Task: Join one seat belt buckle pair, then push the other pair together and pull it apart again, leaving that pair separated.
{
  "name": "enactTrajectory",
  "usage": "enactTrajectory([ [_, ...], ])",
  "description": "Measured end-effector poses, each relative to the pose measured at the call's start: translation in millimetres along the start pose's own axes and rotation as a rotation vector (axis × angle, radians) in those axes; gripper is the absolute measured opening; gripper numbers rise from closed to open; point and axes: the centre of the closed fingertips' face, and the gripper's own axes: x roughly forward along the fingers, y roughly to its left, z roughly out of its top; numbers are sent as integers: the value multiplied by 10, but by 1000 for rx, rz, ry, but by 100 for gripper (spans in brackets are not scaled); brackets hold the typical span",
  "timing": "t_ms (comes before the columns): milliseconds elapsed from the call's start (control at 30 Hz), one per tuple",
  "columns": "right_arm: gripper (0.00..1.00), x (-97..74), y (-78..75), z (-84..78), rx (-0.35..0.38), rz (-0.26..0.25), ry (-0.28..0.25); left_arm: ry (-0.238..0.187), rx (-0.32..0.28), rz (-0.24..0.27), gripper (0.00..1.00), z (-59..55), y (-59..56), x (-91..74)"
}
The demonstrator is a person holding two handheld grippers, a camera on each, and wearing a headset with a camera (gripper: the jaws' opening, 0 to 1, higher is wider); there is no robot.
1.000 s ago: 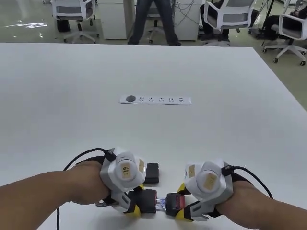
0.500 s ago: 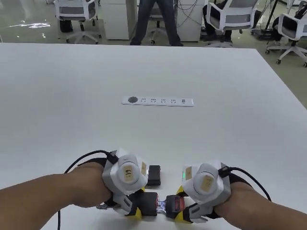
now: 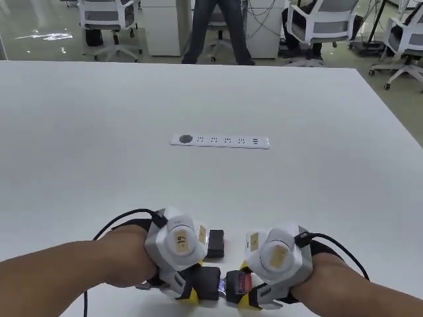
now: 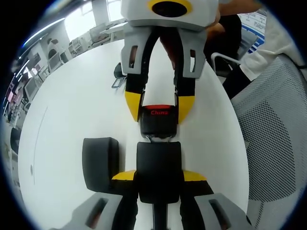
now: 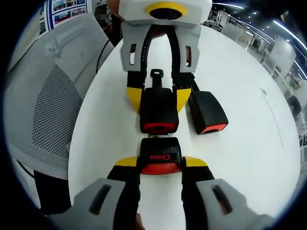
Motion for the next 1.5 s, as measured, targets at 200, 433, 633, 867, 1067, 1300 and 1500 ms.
enactTrajectory([
  [200, 30, 3, -7, 3, 0, -5, 5, 8, 7, -1, 33, 4, -4, 1],
  [433, 30, 38, -32, 8, 3, -3, 9, 24, 16, 0, 33, 2, -7, 9],
  [633, 30, 91, -47, -35, -1, -2, 18, 28, 24, -5, 33, 43, -50, 7],
  [867, 30, 66, -24, -30, -19, 2, 25, 19, -2, 5, 33, 28, -30, 5],
  [1067, 29, 7, -4, -20, 17, 1, -20, 12, -7, 1, 33, 34, -30, -8],
  [1300, 29, -5, 11, -14, 38, 6, -37, 17, 1, -2, 33, 25, -25, -11],
  [1500, 30, -9, 19, -15, 28, 5, -38, 26, 3, -4, 33, 2, -11, -7],
])
